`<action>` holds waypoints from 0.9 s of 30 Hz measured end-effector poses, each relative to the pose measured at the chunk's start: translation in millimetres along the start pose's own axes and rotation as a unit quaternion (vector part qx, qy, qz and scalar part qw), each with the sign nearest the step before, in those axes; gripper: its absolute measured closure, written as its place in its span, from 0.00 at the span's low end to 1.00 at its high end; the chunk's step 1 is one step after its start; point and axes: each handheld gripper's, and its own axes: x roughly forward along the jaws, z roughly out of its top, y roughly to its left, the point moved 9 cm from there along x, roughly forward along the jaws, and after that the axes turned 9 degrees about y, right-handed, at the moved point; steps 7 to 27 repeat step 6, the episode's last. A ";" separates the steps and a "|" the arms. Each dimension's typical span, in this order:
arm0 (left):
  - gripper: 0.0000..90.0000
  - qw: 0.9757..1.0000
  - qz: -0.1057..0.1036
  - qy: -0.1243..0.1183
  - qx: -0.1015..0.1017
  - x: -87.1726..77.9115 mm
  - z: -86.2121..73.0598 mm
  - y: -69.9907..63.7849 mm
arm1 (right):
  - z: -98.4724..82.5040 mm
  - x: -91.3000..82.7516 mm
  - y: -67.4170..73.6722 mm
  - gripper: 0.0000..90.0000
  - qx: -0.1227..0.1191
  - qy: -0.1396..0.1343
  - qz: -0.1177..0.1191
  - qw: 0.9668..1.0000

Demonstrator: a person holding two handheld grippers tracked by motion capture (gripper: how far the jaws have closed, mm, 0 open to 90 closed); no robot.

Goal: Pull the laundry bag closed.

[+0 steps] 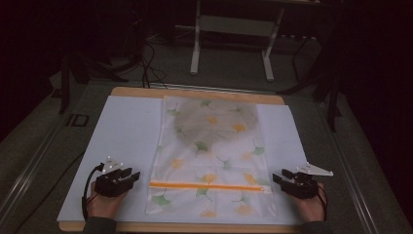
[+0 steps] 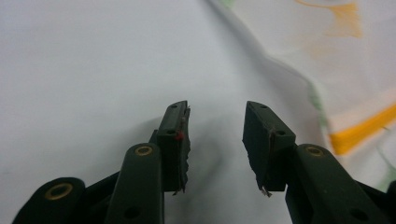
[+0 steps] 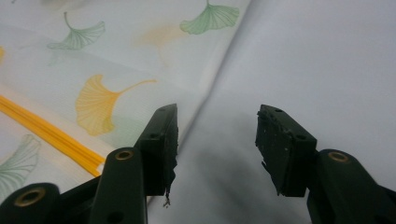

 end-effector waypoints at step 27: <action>0.65 0.998 0.059 -0.007 -0.028 0.2 2.4 19.8 | 0.6 1.6 1.2 0.55 -0.002 -0.001 -0.002 1.000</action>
